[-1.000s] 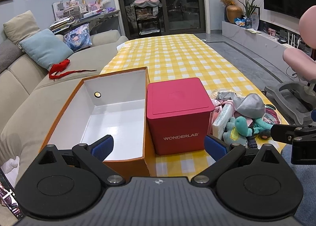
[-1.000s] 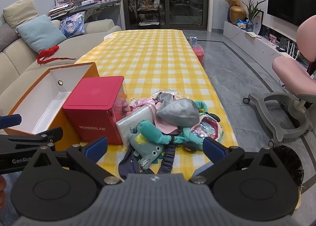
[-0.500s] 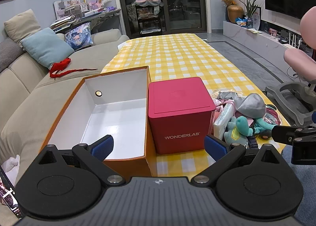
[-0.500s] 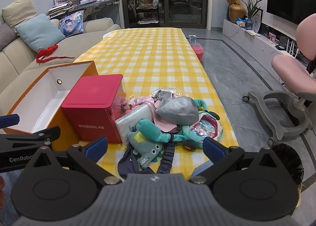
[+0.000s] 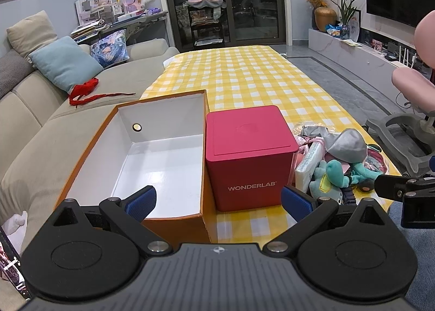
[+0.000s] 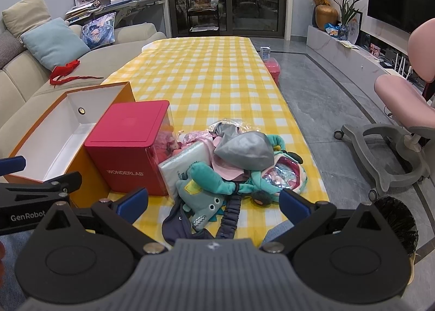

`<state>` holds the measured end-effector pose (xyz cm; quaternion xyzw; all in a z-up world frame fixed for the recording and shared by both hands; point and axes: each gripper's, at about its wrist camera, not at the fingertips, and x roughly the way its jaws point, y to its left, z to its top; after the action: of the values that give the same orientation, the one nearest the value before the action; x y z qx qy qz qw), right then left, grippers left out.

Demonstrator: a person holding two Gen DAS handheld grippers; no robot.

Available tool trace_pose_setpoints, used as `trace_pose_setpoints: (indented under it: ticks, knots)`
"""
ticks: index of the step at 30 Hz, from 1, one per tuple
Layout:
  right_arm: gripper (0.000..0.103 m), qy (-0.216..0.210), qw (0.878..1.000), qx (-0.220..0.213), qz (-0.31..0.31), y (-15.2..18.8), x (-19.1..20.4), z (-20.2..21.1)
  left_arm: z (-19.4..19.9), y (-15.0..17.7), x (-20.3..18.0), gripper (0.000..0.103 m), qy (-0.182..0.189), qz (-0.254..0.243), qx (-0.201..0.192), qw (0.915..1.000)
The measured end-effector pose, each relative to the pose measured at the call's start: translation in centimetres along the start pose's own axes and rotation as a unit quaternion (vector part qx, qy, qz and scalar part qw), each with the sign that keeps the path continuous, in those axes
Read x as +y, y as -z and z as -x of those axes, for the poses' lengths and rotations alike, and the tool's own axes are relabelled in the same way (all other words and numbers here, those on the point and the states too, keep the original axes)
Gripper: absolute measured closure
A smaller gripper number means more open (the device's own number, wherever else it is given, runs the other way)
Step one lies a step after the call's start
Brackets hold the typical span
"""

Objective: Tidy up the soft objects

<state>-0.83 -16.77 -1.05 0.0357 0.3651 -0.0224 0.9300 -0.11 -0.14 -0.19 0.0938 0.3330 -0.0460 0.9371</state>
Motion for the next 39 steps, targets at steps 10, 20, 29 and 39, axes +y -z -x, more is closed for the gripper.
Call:
trace_pose_setpoints:
  ticks: [10, 20, 29, 39]
  knots:
    - [0.003, 0.000, 1.000, 0.002, 0.000, 0.0, 0.0, -0.1, 0.0, 0.0, 0.1, 0.000, 0.001, 0.000, 0.000, 1.0000]
    - [0.003, -0.001, 1.000, 0.010, -0.001, 0.2, 0.0, -0.4, -0.1, 0.0, 0.1, 0.000, 0.002, 0.000, 0.003, 1.0000]
    - [0.003, 0.000, 1.000, 0.009, -0.001, 0.2, 0.0, -0.3, -0.1, 0.0, 0.1, 0.000, 0.001, 0.000, 0.003, 1.0000]
    - [0.003, -0.006, 1.000, 0.013, -0.005, -1.4, -1.2, -0.8, -0.3, -1.2, -0.3, 0.000, 0.044, -0.007, 0.002, 0.9990]
